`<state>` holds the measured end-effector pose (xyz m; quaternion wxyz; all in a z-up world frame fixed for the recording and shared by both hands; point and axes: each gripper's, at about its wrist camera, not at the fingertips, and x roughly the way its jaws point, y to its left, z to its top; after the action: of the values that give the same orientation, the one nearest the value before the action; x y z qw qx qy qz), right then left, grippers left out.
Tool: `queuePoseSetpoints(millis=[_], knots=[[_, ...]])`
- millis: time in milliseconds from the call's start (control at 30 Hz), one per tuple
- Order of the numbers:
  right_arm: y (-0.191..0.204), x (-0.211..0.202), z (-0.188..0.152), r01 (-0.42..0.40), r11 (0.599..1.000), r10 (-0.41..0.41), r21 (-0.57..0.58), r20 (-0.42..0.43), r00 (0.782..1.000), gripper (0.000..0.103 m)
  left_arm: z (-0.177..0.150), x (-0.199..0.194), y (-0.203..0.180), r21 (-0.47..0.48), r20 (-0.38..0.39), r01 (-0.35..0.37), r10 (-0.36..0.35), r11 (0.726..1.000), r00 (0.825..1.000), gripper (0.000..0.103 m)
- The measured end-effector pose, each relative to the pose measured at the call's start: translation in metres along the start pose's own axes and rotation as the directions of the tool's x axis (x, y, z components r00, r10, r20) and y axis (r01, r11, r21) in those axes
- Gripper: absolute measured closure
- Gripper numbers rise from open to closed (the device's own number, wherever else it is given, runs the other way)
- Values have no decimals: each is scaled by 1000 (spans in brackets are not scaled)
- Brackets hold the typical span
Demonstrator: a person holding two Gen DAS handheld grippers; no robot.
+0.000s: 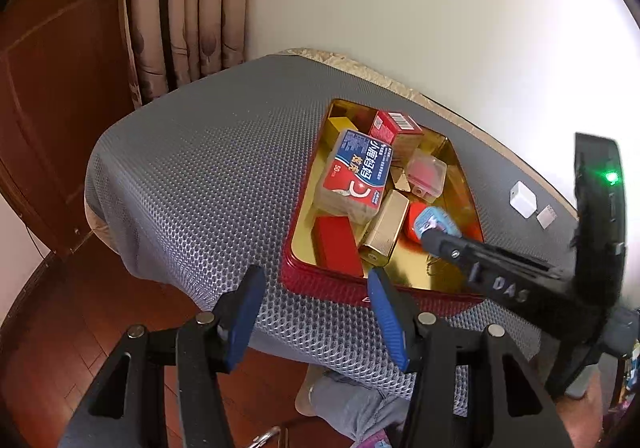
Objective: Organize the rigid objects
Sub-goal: 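Release the red block into the tin with the left gripper while the right gripper drops the blue tag there, then grasp the white plug charger with the left gripper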
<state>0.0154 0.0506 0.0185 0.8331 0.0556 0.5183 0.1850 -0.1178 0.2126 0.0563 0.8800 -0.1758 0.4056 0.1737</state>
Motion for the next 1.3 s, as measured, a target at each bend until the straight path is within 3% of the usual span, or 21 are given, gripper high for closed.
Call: queuePoseSetpoints(millis=[333, 467, 533, 633, 667, 700, 800, 933, 1100, 1167, 1233, 1267, 1300], knots=[[-1, 8, 2, 6, 1000, -6, -1, -17, 1000, 78, -1, 8, -2, 6, -36, 3, -3, 1000, 999, 48], [-4, -5, 2, -13, 1000, 12, 19, 28, 1000, 74, -1, 10, -3, 16, -41, -2, 2, 1000, 999, 48], [-10, -22, -1, -8, 999, 6, 33, 80, 997, 69, -2, 9, -3, 18, -42, -4, 4, 1000, 999, 48], [-26, -47, -12, 61, 997, -68, 48, 155, 986, 45, -3, 8, -6, 31, -35, -9, 11, 999, 999, 48], [-37, -57, -19, 115, 992, -124, 57, 183, 975, 31, -3, 7, -7, 37, -32, -13, 15, 999, 999, 48], [-45, -63, -24, 162, 985, -171, 65, 192, 966, 23, -3, 7, -8, 41, -31, -15, 17, 999, 999, 48], [-87, -76, -41, 329, 939, -343, 103, 173, 923, 23, -4, 7, -11, 59, -31, -21, 23, 998, 999, 48], [-150, -89, -60, 538, 833, -551, 128, 116, 826, 19, -6, 8, -17, 85, -29, -35, 38, 996, 999, 48], [-223, -106, -75, 656, 732, -672, 184, 40, 739, 5, -10, 9, -27, 140, -16, -69, 72, 988, 997, 48], [-246, -116, -77, 640, 729, -662, 242, 13, 749, 5, -12, 9, -33, 168, -7, -88, 91, 982, 996, 48], [-265, -122, -78, 655, 701, -679, 284, -15, 734, 0, -14, 7, -39, 199, 5, -100, 101, 975, 995, 48], [-274, -123, -78, 653, 696, -676, 299, -34, 736, 0, -15, 6, -44, 219, 14, -109, 108, 970, 994, 48], [-283, -125, -79, 621, 711, -647, 329, -37, 761, 1, -15, 4, -48, 236, 21, -116, 114, 965, 993, 48]])
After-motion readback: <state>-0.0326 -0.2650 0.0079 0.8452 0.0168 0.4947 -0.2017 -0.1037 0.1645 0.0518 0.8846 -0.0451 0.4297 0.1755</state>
